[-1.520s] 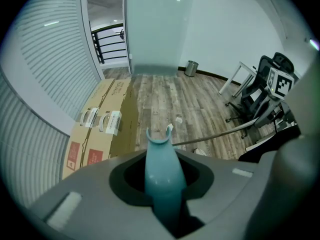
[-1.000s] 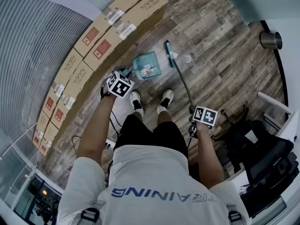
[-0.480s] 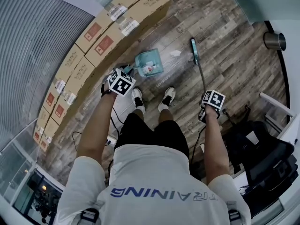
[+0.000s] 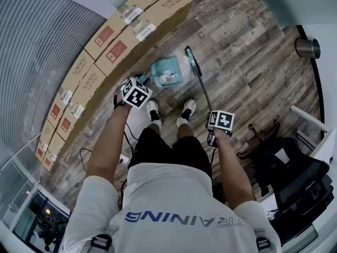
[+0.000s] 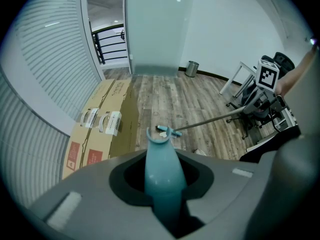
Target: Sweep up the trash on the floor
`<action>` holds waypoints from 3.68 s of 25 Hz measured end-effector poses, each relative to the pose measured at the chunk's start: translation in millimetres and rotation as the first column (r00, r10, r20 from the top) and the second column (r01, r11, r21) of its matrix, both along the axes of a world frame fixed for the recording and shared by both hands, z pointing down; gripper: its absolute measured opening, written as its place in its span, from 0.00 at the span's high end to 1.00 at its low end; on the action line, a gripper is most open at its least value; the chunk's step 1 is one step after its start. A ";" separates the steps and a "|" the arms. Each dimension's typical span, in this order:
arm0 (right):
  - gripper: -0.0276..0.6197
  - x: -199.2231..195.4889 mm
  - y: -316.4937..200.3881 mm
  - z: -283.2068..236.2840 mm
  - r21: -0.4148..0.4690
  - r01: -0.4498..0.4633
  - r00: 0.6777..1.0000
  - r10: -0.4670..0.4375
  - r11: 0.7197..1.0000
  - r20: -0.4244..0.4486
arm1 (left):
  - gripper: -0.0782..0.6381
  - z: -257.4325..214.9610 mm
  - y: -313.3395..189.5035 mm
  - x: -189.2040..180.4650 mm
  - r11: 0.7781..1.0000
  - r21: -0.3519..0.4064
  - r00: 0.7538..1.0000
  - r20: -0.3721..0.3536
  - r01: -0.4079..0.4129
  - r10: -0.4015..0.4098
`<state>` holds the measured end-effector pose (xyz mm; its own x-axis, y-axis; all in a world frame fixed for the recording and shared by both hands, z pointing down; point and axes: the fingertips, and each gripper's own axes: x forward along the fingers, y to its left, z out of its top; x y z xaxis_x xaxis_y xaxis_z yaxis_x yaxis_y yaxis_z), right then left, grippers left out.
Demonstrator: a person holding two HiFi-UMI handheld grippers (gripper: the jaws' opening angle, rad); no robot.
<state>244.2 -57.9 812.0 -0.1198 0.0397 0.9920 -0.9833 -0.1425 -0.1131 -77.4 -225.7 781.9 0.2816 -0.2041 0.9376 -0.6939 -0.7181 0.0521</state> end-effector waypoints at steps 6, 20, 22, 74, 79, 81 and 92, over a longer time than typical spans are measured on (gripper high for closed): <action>0.80 -58.0 23.3 -10.0 -0.036 0.087 0.988 -0.082 0.996 0.129 | 0.78 -0.2 1.0 0.6 1.000 0.003 1.000 0.000 0.000 0.000; 0.80 -38.2 25.1 -37.9 0.028 -0.039 0.985 0.034 0.999 0.167 | 0.76 -3.5 6.9 -2.9 1.000 -0.013 1.000 -0.026 0.016 -0.017; 0.79 -34.2 22.9 -43.5 0.056 -0.050 0.986 0.041 0.997 0.161 | 0.64 -6.1 8.8 -4.7 1.000 -0.015 0.999 -0.035 0.017 -0.017; 0.79 -0.2 -90.7 -294.1 0.658 -0.283 0.959 0.190 0.698 0.212 | 0.89 -462.0 -7.5 58.3 0.618 0.568 0.679 -0.731 0.544 0.074; 0.79 -1.0 -94.5 -292.9 0.664 -0.255 0.967 0.173 0.703 0.189 | 0.89 -459.0 -8.3 57.8 0.622 0.563 0.679 -0.731 0.544 0.069; 0.79 -1.0 -96.5 -292.9 0.666 -0.249 0.968 0.168 0.704 0.185 | 0.89 -457.5 -9.4 57.6 0.623 0.561 0.680 -0.731 0.544 0.065; 0.79 -3.1 -106.0 -293.3 0.664 -0.249 0.968 0.154 0.705 0.200 | 0.89 -457.2 -18.5 59.2 0.623 0.563 0.682 -0.728 0.543 0.062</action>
